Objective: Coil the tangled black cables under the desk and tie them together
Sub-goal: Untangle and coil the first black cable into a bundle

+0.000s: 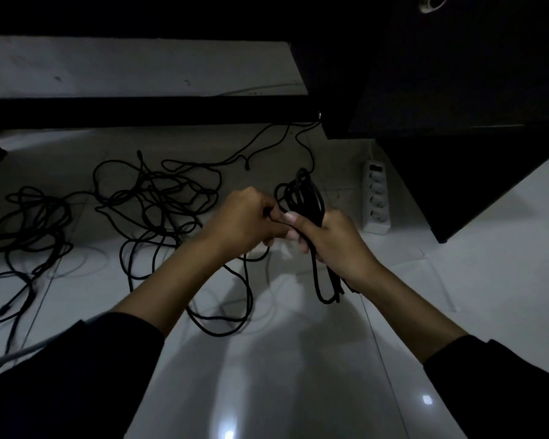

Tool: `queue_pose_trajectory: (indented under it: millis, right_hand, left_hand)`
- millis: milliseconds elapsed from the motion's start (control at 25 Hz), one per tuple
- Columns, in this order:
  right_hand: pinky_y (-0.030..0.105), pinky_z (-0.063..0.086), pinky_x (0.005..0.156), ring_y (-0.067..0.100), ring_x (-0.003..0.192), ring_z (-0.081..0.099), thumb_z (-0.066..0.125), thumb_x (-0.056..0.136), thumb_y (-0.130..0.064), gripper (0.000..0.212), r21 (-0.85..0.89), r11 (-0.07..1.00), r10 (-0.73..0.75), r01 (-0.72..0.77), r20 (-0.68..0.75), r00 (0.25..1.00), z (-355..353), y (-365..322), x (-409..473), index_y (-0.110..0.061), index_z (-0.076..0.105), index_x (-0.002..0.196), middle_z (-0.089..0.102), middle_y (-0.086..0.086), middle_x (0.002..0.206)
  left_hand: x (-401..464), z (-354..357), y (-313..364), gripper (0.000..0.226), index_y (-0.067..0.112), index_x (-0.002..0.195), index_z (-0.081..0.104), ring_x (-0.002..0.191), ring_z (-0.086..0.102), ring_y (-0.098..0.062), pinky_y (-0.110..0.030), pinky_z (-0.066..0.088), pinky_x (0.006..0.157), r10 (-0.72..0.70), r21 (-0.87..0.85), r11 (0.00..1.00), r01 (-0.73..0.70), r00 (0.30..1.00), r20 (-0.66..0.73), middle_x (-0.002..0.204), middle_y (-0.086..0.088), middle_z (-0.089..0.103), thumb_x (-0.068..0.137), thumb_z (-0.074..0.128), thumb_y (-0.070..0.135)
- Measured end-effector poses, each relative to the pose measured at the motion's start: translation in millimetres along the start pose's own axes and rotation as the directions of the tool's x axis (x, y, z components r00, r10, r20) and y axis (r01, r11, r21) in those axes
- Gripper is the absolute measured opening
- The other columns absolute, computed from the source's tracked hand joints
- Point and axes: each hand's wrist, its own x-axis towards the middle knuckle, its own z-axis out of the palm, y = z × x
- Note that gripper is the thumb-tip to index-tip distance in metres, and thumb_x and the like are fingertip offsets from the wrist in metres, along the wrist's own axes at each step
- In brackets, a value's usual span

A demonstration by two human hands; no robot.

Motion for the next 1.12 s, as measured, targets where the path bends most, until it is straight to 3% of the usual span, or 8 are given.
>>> queue_pose_trajectory:
  millis: [200, 440, 560, 680, 760, 920, 1040, 1120]
  right_hand:
    - [0.021, 0.024, 0.041, 0.008, 0.039, 0.031, 0.057, 0.095, -0.037, 0.034, 0.267, 0.957, 0.096, -0.110, 0.062, 0.993, -13, -2, -3, -0.019, 0.043, 0.069, 0.040, -0.006, 0.050]
    - [0.021, 0.030, 0.042, 0.009, 0.043, 0.038, 0.054, 0.096, -0.038, 0.029, 0.299, 0.948, 0.080, -0.109, 0.107, 0.991, -4, -8, -7, -0.023, 0.068, 0.076, 0.069, 0.002, 0.065]
    - [0.020, 0.031, 0.043, 0.008, 0.045, 0.039, 0.057, 0.095, -0.034, 0.034, 0.310, 0.946, 0.052, -0.100, 0.158, 0.986, -8, -4, -6, -0.023, 0.065, 0.064, 0.060, 0.001, 0.058]
    - [0.018, 0.033, 0.047, 0.005, 0.047, 0.041, 0.058, 0.095, -0.028, 0.025, 0.293, 0.953, 0.024, -0.082, 0.196, 0.980, -8, -2, -3, -0.014, 0.067, 0.076, 0.050, -0.005, 0.054]
    - [0.016, 0.029, 0.047, 0.004, 0.047, 0.037, 0.057, 0.095, -0.028, 0.020, 0.286, 0.954, 0.022, -0.090, 0.230, 0.973, -10, -4, -6, -0.019, 0.072, 0.085, 0.044, -0.009, 0.051]
    - [0.023, 0.022, 0.046, 0.007, 0.045, 0.026, 0.059, 0.094, -0.026, 0.039, 0.321, 0.941, 0.031, -0.109, 0.240, 0.970, -17, -3, -10, -0.031, 0.063, 0.056, 0.029, -0.005, 0.054]
    - [0.026, 0.030, 0.051, 0.011, 0.047, 0.035, 0.057, 0.095, -0.028, 0.037, 0.360, 0.932, 0.008, -0.051, 0.120, 0.993, -16, 3, -8, -0.020, 0.047, 0.060, 0.037, -0.003, 0.052]
    - [0.022, 0.043, 0.056, 0.010, 0.052, 0.053, 0.054, 0.096, -0.028, 0.033, 0.326, 0.946, -0.021, 0.003, 0.053, 0.998, -11, 2, -6, -0.013, 0.056, 0.067, 0.054, -0.002, 0.057]
  left_hand:
    - [-4, -20, -9, 0.023, 0.021, 0.066, 0.061, 0.050, 0.051, 0.000, -0.013, 0.036, 0.050, 0.044, -0.015, 0.999, -0.043, 0.995, 0.086, 0.055, 0.007, 0.058, 0.081, 0.072, 0.035]
    - [1, -12, 0, 0.028, 0.014, 0.069, 0.065, 0.054, 0.055, -0.005, -0.014, 0.037, 0.050, 0.061, 0.076, 0.995, -0.062, 0.998, 0.016, 0.057, 0.005, 0.061, 0.079, 0.072, 0.040]
    - [0, -11, -4, 0.027, 0.014, 0.070, 0.067, 0.057, 0.058, -0.009, -0.021, 0.041, 0.055, 0.049, 0.075, 0.996, -0.051, 0.998, 0.027, 0.057, 0.005, 0.062, 0.077, 0.074, 0.039]
    - [-2, -12, -5, 0.025, 0.015, 0.071, 0.067, 0.057, 0.060, -0.006, -0.024, 0.046, 0.059, 0.053, 0.034, 0.998, -0.054, 0.998, 0.034, 0.058, 0.005, 0.064, 0.076, 0.075, 0.038]
    - [-1, -17, -7, 0.025, 0.014, 0.075, 0.067, 0.057, 0.058, -0.004, -0.020, 0.044, 0.056, 0.069, 0.049, 0.996, -0.072, 0.997, 0.045, 0.062, 0.005, 0.064, 0.078, 0.075, 0.037]
    - [-3, -33, -23, 0.022, 0.020, 0.080, 0.067, 0.065, 0.055, -0.009, -0.026, 0.042, 0.060, 0.035, 0.086, 0.995, -0.043, 0.996, 0.086, 0.071, 0.003, 0.061, 0.085, 0.066, 0.041]
    - [-7, -31, -23, 0.019, 0.014, 0.093, 0.061, 0.067, 0.051, -0.012, -0.026, 0.044, 0.065, -0.098, -0.192, 0.975, 0.109, 0.993, 0.062, 0.075, 0.000, 0.056, 0.095, 0.055, 0.032]
    - [-5, -21, -11, 0.014, 0.011, 0.091, 0.052, 0.062, 0.043, -0.011, -0.021, 0.039, 0.056, -0.202, -0.600, 0.777, 0.193, 0.978, 0.053, 0.072, 0.000, 0.047, 0.100, 0.048, 0.021]
